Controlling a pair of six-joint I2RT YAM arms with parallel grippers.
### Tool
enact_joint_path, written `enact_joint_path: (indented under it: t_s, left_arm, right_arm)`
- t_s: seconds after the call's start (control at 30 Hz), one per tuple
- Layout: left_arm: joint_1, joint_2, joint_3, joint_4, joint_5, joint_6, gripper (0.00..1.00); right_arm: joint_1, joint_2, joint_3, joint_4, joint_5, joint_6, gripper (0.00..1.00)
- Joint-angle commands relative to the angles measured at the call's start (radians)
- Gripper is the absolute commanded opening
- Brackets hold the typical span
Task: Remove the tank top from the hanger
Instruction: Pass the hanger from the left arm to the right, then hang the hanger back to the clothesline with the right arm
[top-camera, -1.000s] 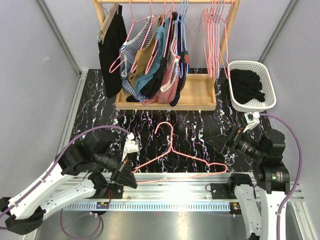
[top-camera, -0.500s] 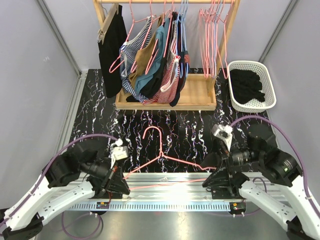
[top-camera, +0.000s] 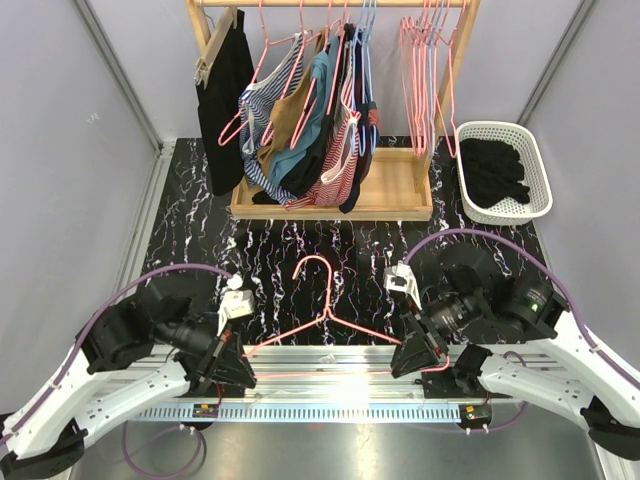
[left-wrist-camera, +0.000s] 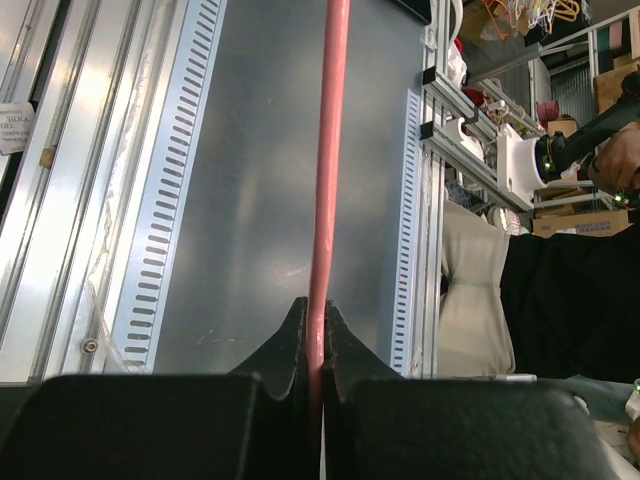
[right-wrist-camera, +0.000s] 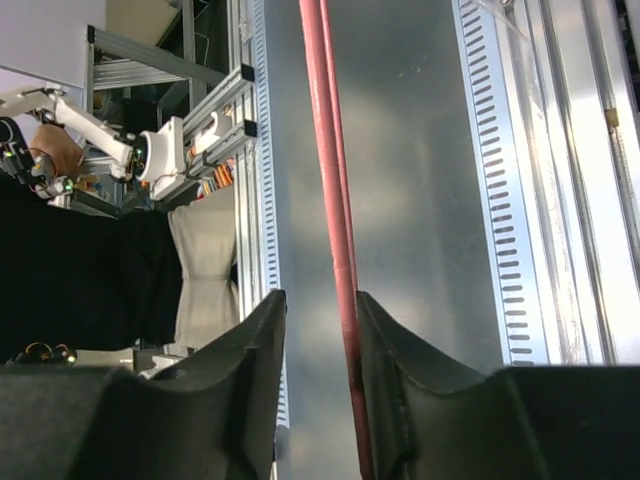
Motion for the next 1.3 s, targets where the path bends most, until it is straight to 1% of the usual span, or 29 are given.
enact_joint_path:
  t_s: [0.0, 0.03, 0.07, 0.1, 0.2, 0.23, 0.27, 0.3, 0.33, 0.37, 0.4, 0.43, 0.47, 0.5, 0.53, 0.57, 0.6, 0.7, 0.77, 0.8, 0.87, 0.97, 1.03, 1.07, 1.1, 1.17, 1.2, 1.23, 1.27]
  left_arm:
    - [-0.002, 0.017, 0.061, -0.011, -0.038, -0.001, 0.0]
    - [-0.003, 0.019, 0.067, -0.011, -0.044, 0.001, 0.0]
    - [-0.005, 0.022, 0.075, -0.011, -0.042, 0.002, 0.0]
    - [-0.006, 0.027, 0.076, -0.014, -0.047, 0.004, 0.0]
    - [-0.008, 0.039, 0.088, -0.034, -0.094, 0.012, 0.0]
    - [-0.008, 0.045, 0.111, -0.051, -0.186, 0.013, 0.37]
    - [-0.008, 0.05, 0.124, -0.067, -0.246, 0.015, 0.53]
    - [-0.008, 0.059, 0.137, -0.102, -0.318, 0.01, 0.73]
    - [-0.008, 0.063, 0.163, -0.12, -0.492, 0.0, 0.93]
    - [-0.008, 0.069, 0.176, -0.147, -0.58, -0.014, 0.99]
    - [-0.008, 0.082, 0.191, -0.163, -0.667, -0.043, 0.99]
    - [-0.008, 0.086, 0.226, -0.178, -0.859, -0.062, 0.99]
    - [-0.008, 0.089, 0.246, -0.196, -0.963, -0.082, 0.99]
    - [-0.008, 0.088, 0.266, -0.222, -1.055, -0.118, 0.99]
    - [-0.008, 0.082, 0.303, -0.229, -1.185, -0.126, 0.99]
    - [-0.008, 0.074, 0.318, -0.229, -1.228, -0.131, 0.99]
    - [-0.008, 0.05, 0.331, -0.21, -1.271, -0.132, 0.99]
    - [-0.008, 0.008, 0.338, -0.144, -1.26, -0.123, 0.99]
    - [-0.008, 0.007, 0.308, -0.126, -1.248, -0.123, 0.99]
    - [-0.008, 0.007, 0.293, -0.121, -1.236, -0.125, 0.99]
    - [-0.008, 0.014, 0.251, -0.109, -1.216, -0.129, 0.99]
    - [-0.008, 0.01, 0.22, -0.074, -1.164, -0.131, 0.99]
    - [-0.008, 0.002, 0.21, -0.055, -1.142, -0.129, 0.99]
    - [-0.008, -0.004, 0.205, -0.042, -1.139, -0.128, 0.99]
    - [-0.008, -0.006, 0.194, -0.037, -1.131, -0.128, 0.99]
    - [-0.008, -0.015, 0.176, -0.017, -1.121, -0.131, 0.99]
    - [-0.009, -0.018, 0.156, -0.011, -1.107, -0.134, 0.99]
    - [-0.008, -0.019, 0.148, -0.003, -1.101, -0.137, 0.99]
    - [-0.006, -0.025, 0.139, 0.007, -1.095, -0.142, 0.99]
  right_arm:
    - [0.031, 0.002, 0.031, -0.041, 0.014, 0.009, 0.31]
    - [0.032, 0.0, 0.026, -0.047, 0.02, 0.009, 0.13]
    - [0.034, 0.0, 0.028, -0.052, 0.032, 0.007, 0.02]
    - [0.035, 0.0, 0.031, -0.06, 0.05, 0.007, 0.0]
    - [0.035, -0.003, 0.048, -0.066, 0.075, 0.001, 0.0]
    - [0.035, -0.001, 0.078, -0.092, 0.142, -0.002, 0.0]
    - [0.037, 0.0, 0.093, -0.104, 0.177, -0.003, 0.0]
    - [0.037, -0.001, 0.109, -0.115, 0.21, -0.002, 0.0]
    - [0.035, -0.012, 0.136, -0.129, 0.286, 0.003, 0.0]
    - [0.035, -0.021, 0.147, -0.135, 0.325, 0.015, 0.0]
    - [0.035, -0.041, 0.158, -0.147, 0.407, 0.021, 0.0]
    - [0.035, -0.052, 0.181, -0.15, 0.456, 0.044, 0.0]
    - [0.035, -0.065, 0.192, -0.153, 0.506, 0.055, 0.0]
    - [0.035, -0.091, 0.202, -0.164, 0.621, 0.067, 0.0]
    - [0.034, -0.105, 0.227, -0.164, 0.68, 0.081, 0.0]
    - [0.035, -0.118, 0.238, -0.17, 0.73, 0.096, 0.0]
    - [0.035, -0.139, 0.265, -0.176, 0.818, 0.099, 0.0]
    - [0.034, -0.186, 0.307, -0.163, 0.985, 0.101, 0.0]
    - [0.035, -0.213, 0.339, -0.137, 1.067, 0.084, 0.0]
    - [0.034, -0.23, 0.359, -0.108, 1.153, 0.077, 0.0]
    - [0.037, -0.23, 0.373, -0.087, 1.256, 0.058, 0.0]
    - [0.035, -0.202, 0.353, 0.014, 1.391, 0.009, 0.0]
    - [0.034, -0.13, 0.356, 0.084, 1.445, -0.023, 0.0]
    - [0.034, -0.098, 0.365, 0.103, 1.487, -0.026, 0.0]
    - [0.035, -0.035, 0.393, 0.145, 1.564, -0.032, 0.0]
    - [0.035, 0.029, 0.429, 0.183, 1.632, -0.037, 0.0]
    - [0.035, 0.101, 0.483, 0.198, 1.673, -0.039, 0.0]
    - [0.034, 0.141, 0.514, 0.197, 1.687, -0.037, 0.0]
    - [0.035, 0.225, 0.547, 0.192, 1.695, -0.034, 0.0]
